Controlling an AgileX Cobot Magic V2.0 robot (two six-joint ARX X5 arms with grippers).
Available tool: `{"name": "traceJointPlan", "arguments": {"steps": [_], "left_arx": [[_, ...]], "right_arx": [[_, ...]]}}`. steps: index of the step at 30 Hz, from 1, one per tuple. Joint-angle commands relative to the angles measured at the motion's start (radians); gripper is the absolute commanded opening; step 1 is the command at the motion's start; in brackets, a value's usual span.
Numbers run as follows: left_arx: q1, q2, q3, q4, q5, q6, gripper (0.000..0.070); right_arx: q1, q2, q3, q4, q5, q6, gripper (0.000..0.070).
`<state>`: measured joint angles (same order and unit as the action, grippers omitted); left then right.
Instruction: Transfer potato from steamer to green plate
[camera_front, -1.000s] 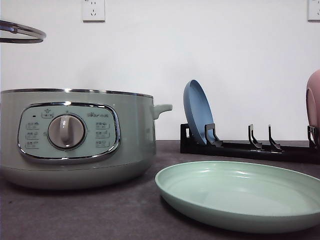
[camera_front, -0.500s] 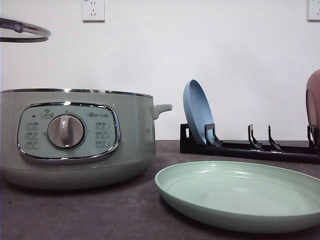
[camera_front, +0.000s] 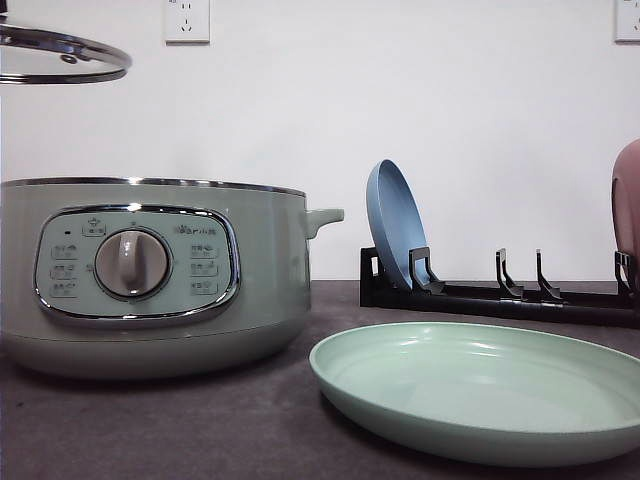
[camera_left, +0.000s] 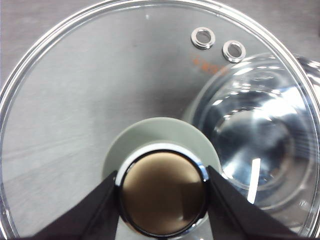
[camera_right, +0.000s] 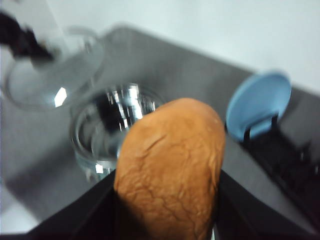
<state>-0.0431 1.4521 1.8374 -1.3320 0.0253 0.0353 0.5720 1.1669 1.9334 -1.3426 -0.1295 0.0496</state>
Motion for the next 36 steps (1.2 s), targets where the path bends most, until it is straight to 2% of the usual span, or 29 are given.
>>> {"name": "traceJointPlan", "arguments": {"steps": [1, 6, 11, 21, 28, 36], "left_arx": [[-0.007, -0.010, 0.041, 0.038, 0.001, 0.002, 0.0000], [-0.030, -0.010, 0.041, 0.038, 0.001, 0.002, 0.0001], [-0.054, -0.010, 0.041, 0.038, 0.001, 0.002, 0.0000], [-0.091, -0.010, 0.041, 0.038, 0.002, 0.002, 0.0000], [-0.108, -0.010, 0.041, 0.039, 0.002, 0.002, 0.0000], [-0.115, -0.010, 0.041, 0.039, 0.002, 0.002, 0.0000]], "right_arx": [[0.005, -0.005, -0.060, -0.082, -0.001, -0.017, 0.0087], [0.005, -0.035, -0.268, -0.049, -0.001, -0.017, 0.0087], [0.006, -0.064, -0.503, 0.175, -0.026, -0.003, 0.0087], [0.006, -0.033, -0.867, 0.509, -0.032, 0.019, 0.0087], [0.006, 0.024, -1.023, 0.677, -0.050, 0.022, 0.0087], [0.006, 0.154, -1.089, 0.792, -0.064, 0.022, 0.0087]]}}
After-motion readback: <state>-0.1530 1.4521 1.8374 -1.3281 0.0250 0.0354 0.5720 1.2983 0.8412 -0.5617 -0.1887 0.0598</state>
